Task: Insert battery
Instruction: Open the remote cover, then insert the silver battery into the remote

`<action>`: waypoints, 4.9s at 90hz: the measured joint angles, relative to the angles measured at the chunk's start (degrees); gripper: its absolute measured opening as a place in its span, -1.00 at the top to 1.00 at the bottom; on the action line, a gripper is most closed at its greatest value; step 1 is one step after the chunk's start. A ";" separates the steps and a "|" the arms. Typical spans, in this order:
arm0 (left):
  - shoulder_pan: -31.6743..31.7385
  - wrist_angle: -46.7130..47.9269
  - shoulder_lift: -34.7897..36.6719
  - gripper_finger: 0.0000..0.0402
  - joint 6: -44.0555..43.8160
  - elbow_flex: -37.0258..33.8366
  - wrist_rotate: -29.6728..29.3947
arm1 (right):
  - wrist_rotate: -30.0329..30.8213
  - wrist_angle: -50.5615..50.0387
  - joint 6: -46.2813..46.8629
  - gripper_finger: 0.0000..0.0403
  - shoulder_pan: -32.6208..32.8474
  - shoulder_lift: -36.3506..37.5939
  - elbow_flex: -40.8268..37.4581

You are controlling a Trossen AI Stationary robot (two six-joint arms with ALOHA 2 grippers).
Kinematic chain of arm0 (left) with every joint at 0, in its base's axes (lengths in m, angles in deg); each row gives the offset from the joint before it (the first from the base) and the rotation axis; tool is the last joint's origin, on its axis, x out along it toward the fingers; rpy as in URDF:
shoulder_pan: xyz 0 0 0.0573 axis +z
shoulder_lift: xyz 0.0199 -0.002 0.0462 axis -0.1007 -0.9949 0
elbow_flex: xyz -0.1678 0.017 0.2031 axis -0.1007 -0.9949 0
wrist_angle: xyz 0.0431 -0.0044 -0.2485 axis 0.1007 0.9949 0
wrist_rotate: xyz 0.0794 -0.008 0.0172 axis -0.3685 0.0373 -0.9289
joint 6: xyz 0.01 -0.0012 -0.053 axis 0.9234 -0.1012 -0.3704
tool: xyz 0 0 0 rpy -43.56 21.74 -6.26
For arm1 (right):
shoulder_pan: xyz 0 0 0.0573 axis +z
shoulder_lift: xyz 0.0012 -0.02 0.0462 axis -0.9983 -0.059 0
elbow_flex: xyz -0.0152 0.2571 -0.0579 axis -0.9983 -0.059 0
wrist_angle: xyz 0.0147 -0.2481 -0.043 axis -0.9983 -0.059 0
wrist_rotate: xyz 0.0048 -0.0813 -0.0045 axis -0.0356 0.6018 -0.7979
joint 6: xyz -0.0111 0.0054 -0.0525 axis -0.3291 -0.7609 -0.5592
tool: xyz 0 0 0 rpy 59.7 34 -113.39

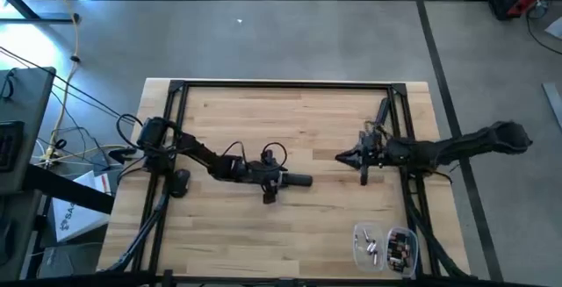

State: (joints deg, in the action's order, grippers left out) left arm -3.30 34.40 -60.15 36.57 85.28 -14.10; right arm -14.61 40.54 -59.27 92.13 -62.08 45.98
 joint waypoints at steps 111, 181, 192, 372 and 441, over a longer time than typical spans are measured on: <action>0.50 2.95 -0.90 -0.19 2.51 0.04 2.56 | 0.76 5.26 -6.61 1.00 3.15 -54.45 26.27; 0.48 4.46 -0.79 0.10 1.73 0.11 2.56 | -0.22 -9.25 -2.53 0.99 4.96 -44.67 25.90; 0.48 4.45 -0.79 0.10 1.75 0.11 2.56 | 0.54 -11.12 -3.29 0.87 4.02 -41.83 26.03; -0.27 6.82 1.68 0.10 -0.46 -0.07 0.99 | -10.38 -66.64 57.83 0.75 42.34 -35.83 45.96; -2.21 8.35 1.75 0.10 -1.55 0.02 1.10 | -2.74 -76.98 41.77 0.75 32.57 -46.43 46.18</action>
State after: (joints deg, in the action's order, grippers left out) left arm -5.50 42.75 -58.40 35.02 85.31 -13.00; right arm -17.35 -36.44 -17.50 124.70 -108.51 92.16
